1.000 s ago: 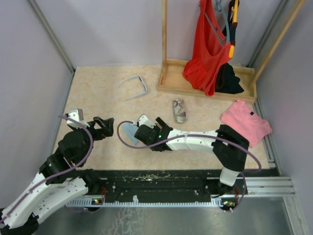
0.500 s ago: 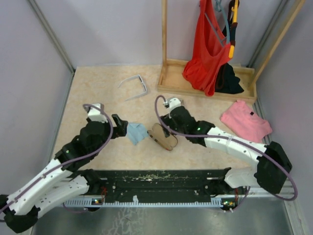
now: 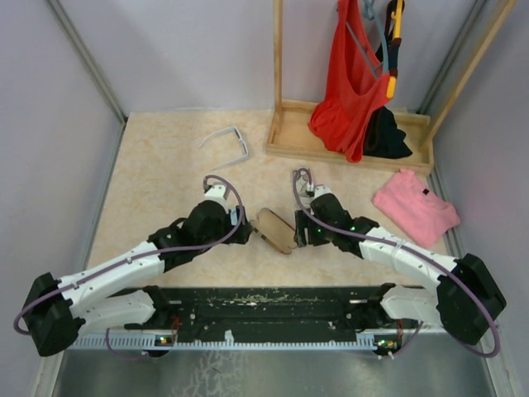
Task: Organize the sunglasses
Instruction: Place the sunglasses case at the center of the board.
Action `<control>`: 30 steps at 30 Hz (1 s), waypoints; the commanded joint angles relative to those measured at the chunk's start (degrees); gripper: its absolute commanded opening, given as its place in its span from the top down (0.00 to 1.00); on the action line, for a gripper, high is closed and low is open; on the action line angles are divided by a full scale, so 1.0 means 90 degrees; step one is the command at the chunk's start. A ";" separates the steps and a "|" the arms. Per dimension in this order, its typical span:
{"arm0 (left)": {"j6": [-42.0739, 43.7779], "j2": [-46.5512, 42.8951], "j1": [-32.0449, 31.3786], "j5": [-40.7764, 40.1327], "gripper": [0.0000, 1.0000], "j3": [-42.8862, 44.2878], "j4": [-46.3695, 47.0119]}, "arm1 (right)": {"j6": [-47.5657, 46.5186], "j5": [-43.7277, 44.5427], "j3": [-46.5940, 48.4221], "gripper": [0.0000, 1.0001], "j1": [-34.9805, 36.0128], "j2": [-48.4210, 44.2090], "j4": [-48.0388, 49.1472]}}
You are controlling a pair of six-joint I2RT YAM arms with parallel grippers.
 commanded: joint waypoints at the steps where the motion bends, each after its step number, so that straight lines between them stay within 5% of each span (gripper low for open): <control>1: 0.0327 0.0276 -0.0016 0.0219 0.09 -0.0003 0.0794 | 0.0903 -0.0295 -0.0421 0.34 -0.0043 -0.0315 0.0374; 10: 0.0469 0.0299 -0.0018 0.0122 0.09 0.0010 0.0883 | 0.1439 -0.0277 -0.0728 0.50 -0.0043 0.0128 0.1504; 15: 0.0411 0.0028 -0.0016 -0.0043 0.09 -0.0187 0.0863 | 0.1367 -0.0164 -0.0493 0.66 -0.0043 0.0527 0.1557; 30: 0.0394 -0.0354 -0.0011 -0.0339 0.09 -0.0414 0.0704 | 0.1036 0.0194 0.0194 0.88 -0.0043 0.1305 0.1604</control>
